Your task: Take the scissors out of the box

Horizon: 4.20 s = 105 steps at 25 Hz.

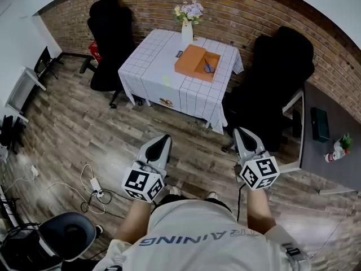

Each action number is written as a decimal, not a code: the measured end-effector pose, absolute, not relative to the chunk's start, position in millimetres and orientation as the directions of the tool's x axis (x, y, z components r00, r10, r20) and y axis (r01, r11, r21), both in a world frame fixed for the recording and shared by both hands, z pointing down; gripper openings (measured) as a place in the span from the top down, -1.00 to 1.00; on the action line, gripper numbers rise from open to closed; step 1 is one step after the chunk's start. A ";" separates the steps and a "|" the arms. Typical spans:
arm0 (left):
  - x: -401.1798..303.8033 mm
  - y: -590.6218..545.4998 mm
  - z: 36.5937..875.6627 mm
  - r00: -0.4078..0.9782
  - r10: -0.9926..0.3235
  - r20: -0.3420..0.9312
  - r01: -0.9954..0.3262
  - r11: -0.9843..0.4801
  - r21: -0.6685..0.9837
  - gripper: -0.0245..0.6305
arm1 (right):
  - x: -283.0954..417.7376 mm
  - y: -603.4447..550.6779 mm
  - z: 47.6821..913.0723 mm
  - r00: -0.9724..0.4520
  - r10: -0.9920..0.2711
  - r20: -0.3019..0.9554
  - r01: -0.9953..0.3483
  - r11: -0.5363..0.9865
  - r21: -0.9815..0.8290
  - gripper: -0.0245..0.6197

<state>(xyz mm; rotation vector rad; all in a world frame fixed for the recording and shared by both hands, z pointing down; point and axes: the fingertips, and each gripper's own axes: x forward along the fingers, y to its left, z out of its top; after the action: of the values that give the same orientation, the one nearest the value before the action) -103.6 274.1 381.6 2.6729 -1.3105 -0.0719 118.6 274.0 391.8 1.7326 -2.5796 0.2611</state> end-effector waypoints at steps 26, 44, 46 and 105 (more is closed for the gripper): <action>-174.0 194.4 420.3 0.674 -0.739 0.023 -0.718 -0.646 0.259 0.92 | 37.5 180.9 410.1 -0.347 -0.914 0.210 -0.938 0.344 -0.050 0.87; -79.4 28.1 383.8 0.643 -0.765 0.039 -0.759 -0.630 0.162 0.92 | 126.5 7.4 398.9 -0.400 -0.901 0.168 -0.916 0.386 -0.115 0.87; -64.8 9.7 388.6 0.644 -0.763 0.050 -0.758 -0.629 0.170 0.92 | 135.3 -8.2 404.6 -0.412 -0.895 0.172 -0.910 0.395 -0.122 0.87; 15.8 -359.2 505.9 0.848 -0.445 0.287 -0.525 -0.779 0.344 0.92 | 174.6 -296.1 722.4 -0.038 -0.255 0.966 -0.995 0.102 -0.012 0.42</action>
<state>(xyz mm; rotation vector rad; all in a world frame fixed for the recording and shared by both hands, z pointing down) 15.8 -359.2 505.9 2.6095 -0.7182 0.2657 174.6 -296.1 722.4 1.3069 -1.4621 1.0190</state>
